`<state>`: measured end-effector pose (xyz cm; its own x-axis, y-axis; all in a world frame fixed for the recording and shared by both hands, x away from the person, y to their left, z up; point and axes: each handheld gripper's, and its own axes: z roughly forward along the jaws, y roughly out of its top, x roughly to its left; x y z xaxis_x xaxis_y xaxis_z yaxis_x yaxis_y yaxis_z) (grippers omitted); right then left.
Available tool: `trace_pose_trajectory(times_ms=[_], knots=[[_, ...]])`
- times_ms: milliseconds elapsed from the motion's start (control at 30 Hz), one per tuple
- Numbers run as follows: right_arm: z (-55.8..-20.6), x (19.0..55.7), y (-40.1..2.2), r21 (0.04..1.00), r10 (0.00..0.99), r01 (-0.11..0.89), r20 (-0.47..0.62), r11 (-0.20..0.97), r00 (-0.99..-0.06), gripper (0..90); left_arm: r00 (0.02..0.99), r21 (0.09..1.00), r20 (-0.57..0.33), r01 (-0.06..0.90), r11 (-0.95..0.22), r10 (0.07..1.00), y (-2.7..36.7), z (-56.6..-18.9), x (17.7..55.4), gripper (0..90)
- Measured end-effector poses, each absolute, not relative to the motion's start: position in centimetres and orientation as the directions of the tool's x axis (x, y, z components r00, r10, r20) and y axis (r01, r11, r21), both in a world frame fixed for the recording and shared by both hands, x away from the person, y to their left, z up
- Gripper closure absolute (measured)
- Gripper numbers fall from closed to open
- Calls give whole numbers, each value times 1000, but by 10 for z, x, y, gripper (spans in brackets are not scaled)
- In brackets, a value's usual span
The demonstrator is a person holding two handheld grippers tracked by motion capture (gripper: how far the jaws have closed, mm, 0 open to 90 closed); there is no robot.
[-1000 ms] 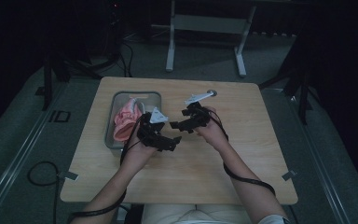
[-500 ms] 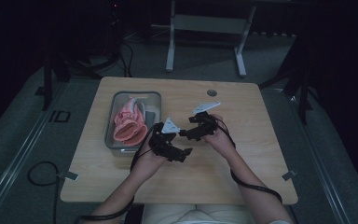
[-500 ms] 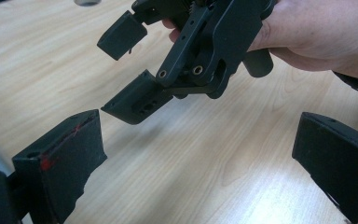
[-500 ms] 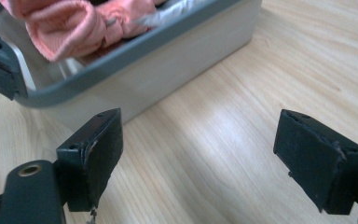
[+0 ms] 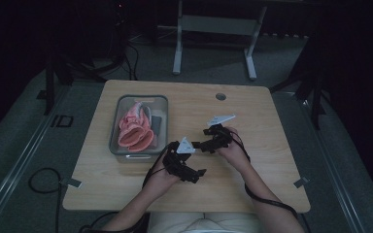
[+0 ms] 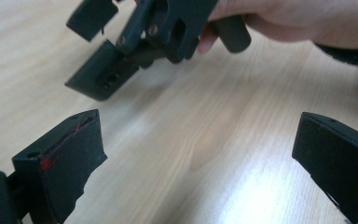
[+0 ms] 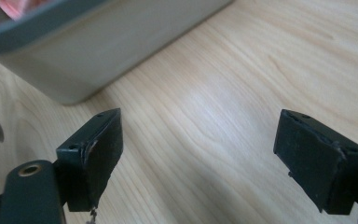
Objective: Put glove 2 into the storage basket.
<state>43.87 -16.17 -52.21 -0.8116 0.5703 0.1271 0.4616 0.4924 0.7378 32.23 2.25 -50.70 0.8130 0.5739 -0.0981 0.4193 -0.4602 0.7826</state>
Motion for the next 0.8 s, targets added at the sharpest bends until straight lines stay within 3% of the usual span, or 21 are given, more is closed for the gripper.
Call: trace_pose_trajectory(times_ms=[800], knots=[[-548, 434, -192, 721, 629, 507, 128, 471, -767, 154, 828, 771, -113, 422, -478, 549, 19, -535, 314, 15]])
